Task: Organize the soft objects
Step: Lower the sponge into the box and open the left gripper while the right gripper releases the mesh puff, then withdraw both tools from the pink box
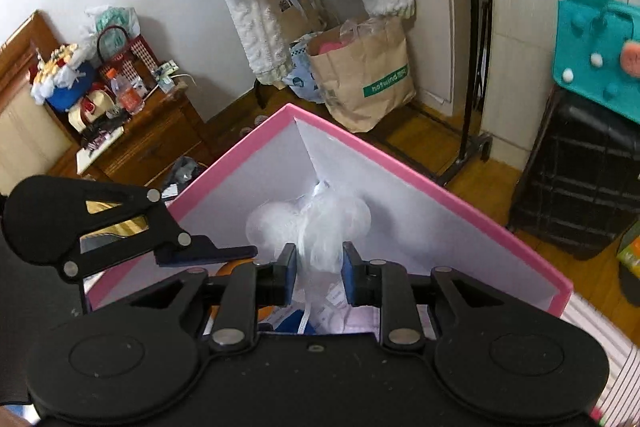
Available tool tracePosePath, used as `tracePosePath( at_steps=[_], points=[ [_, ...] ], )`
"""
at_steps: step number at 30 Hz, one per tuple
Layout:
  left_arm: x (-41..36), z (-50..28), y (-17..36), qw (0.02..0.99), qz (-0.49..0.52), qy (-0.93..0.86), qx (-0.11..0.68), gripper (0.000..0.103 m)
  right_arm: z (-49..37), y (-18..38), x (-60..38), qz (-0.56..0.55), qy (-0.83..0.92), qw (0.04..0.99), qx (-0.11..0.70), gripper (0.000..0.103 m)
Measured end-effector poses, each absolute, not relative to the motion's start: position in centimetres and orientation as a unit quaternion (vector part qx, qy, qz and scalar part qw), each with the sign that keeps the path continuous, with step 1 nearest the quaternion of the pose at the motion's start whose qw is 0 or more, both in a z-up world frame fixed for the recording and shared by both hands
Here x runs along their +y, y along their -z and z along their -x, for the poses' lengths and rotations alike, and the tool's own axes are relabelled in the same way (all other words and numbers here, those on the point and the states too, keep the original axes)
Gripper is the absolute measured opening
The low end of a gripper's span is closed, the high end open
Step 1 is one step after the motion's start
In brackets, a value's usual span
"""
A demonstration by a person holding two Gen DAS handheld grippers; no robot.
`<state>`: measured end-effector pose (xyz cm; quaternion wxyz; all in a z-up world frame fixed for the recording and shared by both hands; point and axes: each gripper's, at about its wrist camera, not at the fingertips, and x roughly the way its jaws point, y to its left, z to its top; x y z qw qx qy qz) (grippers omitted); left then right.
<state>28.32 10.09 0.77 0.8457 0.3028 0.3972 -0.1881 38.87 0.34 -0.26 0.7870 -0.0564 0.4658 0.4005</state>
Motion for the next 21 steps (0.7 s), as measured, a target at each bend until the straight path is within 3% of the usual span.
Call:
tracePosePath(
  at_steps=[5,14,17,21],
  points=[
    [10.1,-29.2,-0.5,0.848,-0.298,0.18,0.399,0.041,-38.8,-0.1,-0.7,0.046,-0.384,0.8,0.46,0.048],
    [9.8,-29.0,-0.2,0.839,-0.306,0.196,0.405,0.042,-34.7,-3.2,-3.5,0.072,-0.382,0.826,0.409,0.048],
    [9.9,-29.5,-0.2,0.844,-0.29,0.183,0.413,0.051,-34.1,-3.9,-5.1,0.051,-0.368,0.836,0.404,0.048],
    [10.0,-29.4,-0.8,0.857,-0.285,0.162,0.397,0.055,-32.9,-4.3,-7.7,0.02,-0.353,0.844,0.404,0.048]
  ],
)
